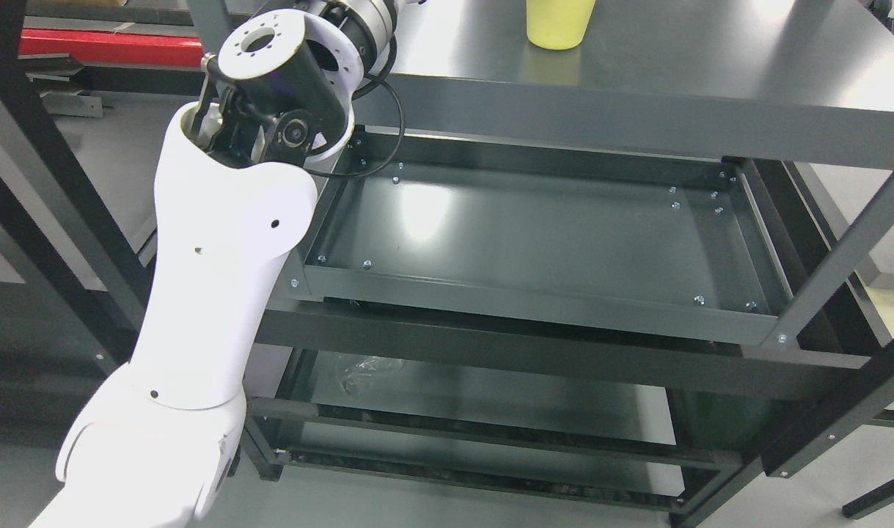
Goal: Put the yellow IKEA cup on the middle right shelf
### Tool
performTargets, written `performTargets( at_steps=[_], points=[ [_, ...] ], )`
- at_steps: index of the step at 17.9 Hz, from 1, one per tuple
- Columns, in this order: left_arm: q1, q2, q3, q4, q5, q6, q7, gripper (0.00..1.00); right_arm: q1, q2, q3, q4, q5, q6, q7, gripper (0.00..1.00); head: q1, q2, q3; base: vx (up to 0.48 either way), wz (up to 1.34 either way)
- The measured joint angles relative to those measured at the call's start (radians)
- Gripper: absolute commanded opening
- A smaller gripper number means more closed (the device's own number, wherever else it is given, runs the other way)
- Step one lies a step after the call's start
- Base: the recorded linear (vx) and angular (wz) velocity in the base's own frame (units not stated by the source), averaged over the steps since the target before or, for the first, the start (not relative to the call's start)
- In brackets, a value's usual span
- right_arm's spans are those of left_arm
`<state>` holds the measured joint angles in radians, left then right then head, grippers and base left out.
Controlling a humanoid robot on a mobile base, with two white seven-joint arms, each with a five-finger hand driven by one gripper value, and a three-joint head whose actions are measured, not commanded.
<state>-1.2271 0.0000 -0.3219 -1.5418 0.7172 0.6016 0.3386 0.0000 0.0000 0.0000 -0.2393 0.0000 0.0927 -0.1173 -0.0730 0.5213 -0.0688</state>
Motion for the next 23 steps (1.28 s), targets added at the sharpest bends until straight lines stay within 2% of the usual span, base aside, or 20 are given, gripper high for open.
performTargets(
  at_steps=[8,10,14,17,20,23],
  points=[
    [0.069,0.000,0.032,-0.093,-0.001,0.005,-0.035,0.99,0.000,0.000,0.000,0.000,0.000,0.000,0.000,0.99,0.0000,0.000,0.000,-0.148,0.13],
    [0.092,0.000,0.037,-0.117,-0.001,0.003,-0.089,0.99,0.000,0.000,0.000,0.000,0.000,0.000,0.000,0.99,0.0000,0.000,0.000,-0.211,0.06],
    [0.165,0.000,0.044,-0.158,-0.005,-0.060,-0.292,0.99,0.000,0.000,0.000,0.000,0.000,0.000,0.000,0.99,0.0000,0.000,0.000,-0.217,-0.02],
    [0.263,0.000,0.049,-0.176,-0.056,-0.083,-0.345,0.99,0.000,0.000,0.000,0.000,0.000,0.000,0.000,0.99,0.0000,0.000,0.000,-0.185,-0.12],
    [0.400,0.000,0.057,-0.185,-0.159,-0.194,-0.361,0.99,0.000,0.000,0.000,0.000,0.000,0.000,0.000,0.99,0.0000,0.000,0.000,-0.169,-0.13],
    [0.573,0.000,0.065,-0.179,-0.272,-0.377,-0.367,0.99,0.000,0.000,0.000,0.000,0.000,0.000,0.000,0.99,0.0000,0.000,0.000,-0.117,-0.13]
  ],
)
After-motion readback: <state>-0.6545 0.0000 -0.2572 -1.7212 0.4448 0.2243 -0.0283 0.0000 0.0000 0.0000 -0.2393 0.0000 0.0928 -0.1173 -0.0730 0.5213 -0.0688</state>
